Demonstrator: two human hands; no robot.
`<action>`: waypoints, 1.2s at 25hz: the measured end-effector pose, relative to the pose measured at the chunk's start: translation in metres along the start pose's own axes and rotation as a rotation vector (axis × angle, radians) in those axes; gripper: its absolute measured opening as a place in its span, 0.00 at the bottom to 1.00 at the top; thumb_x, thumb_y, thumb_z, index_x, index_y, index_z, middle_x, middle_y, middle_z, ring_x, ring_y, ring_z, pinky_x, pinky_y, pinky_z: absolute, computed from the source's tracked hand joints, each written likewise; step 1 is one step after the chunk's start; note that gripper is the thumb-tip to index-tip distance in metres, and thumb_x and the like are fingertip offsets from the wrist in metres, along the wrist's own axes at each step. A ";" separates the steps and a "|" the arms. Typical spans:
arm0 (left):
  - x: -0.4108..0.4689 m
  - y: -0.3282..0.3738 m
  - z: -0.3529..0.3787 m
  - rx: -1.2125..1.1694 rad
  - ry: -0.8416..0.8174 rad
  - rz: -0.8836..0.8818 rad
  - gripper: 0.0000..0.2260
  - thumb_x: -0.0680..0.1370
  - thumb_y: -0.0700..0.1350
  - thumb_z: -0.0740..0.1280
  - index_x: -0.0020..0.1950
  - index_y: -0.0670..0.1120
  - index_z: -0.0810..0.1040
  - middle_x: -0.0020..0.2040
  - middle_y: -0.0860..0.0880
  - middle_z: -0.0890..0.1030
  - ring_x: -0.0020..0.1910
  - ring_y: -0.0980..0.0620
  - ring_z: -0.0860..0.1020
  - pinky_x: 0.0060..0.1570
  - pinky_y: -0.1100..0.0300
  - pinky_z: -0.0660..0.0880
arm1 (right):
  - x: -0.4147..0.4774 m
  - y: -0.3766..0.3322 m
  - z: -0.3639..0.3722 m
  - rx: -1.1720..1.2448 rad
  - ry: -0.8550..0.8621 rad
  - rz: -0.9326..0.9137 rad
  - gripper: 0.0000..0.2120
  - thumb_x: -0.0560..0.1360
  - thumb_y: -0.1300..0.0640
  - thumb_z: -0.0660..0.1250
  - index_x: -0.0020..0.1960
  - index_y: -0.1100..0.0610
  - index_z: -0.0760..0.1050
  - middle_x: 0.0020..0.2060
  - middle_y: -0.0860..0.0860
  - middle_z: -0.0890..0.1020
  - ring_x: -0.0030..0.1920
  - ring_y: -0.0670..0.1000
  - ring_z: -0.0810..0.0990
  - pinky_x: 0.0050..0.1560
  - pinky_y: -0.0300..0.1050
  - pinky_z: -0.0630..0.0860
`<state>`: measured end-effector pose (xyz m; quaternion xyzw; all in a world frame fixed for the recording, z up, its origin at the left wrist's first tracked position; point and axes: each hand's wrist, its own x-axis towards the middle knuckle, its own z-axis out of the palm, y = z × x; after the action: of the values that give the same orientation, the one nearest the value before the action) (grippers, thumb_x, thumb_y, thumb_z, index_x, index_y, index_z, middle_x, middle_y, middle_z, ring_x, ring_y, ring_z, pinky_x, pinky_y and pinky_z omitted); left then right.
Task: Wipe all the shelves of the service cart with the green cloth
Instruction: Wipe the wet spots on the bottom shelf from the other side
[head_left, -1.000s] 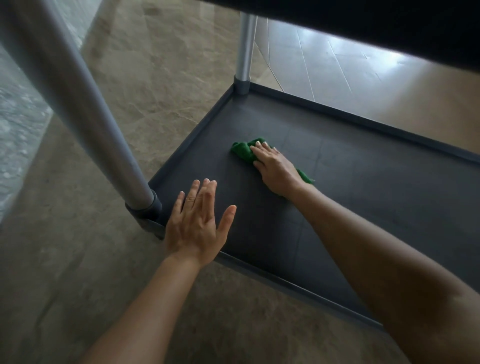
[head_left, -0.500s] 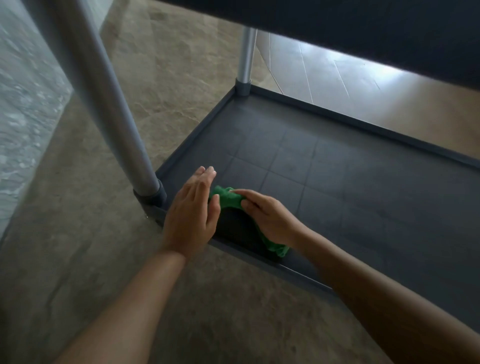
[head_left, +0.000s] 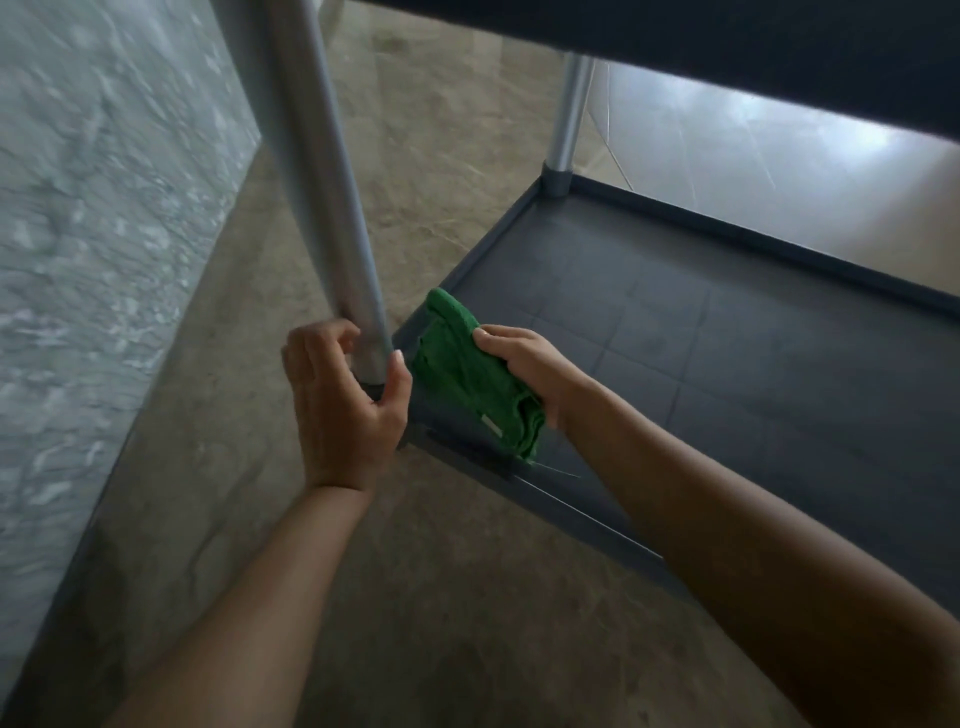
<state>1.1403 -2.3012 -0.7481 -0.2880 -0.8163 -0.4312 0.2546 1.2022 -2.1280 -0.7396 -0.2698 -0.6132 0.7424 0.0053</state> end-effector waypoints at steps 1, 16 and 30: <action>0.003 -0.003 0.000 -0.021 0.007 -0.046 0.18 0.70 0.39 0.73 0.53 0.32 0.71 0.49 0.35 0.73 0.47 0.38 0.72 0.47 0.48 0.72 | 0.007 -0.001 0.001 -0.011 -0.010 0.000 0.07 0.78 0.57 0.64 0.54 0.55 0.79 0.42 0.55 0.84 0.36 0.50 0.83 0.34 0.42 0.79; 0.027 -0.008 0.037 -0.334 0.064 -0.393 0.19 0.69 0.37 0.72 0.58 0.40 0.71 0.40 0.61 0.72 0.36 0.71 0.74 0.37 0.81 0.66 | 0.030 0.034 -0.007 -1.504 -0.080 -0.647 0.25 0.82 0.46 0.49 0.77 0.50 0.53 0.76 0.46 0.54 0.76 0.45 0.46 0.74 0.42 0.37; 0.030 -0.003 0.041 -0.372 0.114 -0.414 0.17 0.68 0.35 0.71 0.50 0.46 0.67 0.35 0.56 0.72 0.32 0.64 0.74 0.35 0.77 0.67 | 0.134 -0.011 -0.070 -1.423 0.284 -0.176 0.29 0.81 0.42 0.48 0.78 0.50 0.47 0.77 0.47 0.48 0.76 0.52 0.40 0.76 0.48 0.42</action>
<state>1.1105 -2.2604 -0.7506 -0.1322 -0.7489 -0.6319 0.1492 1.1130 -2.0159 -0.7893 -0.2513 -0.9601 0.1187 -0.0321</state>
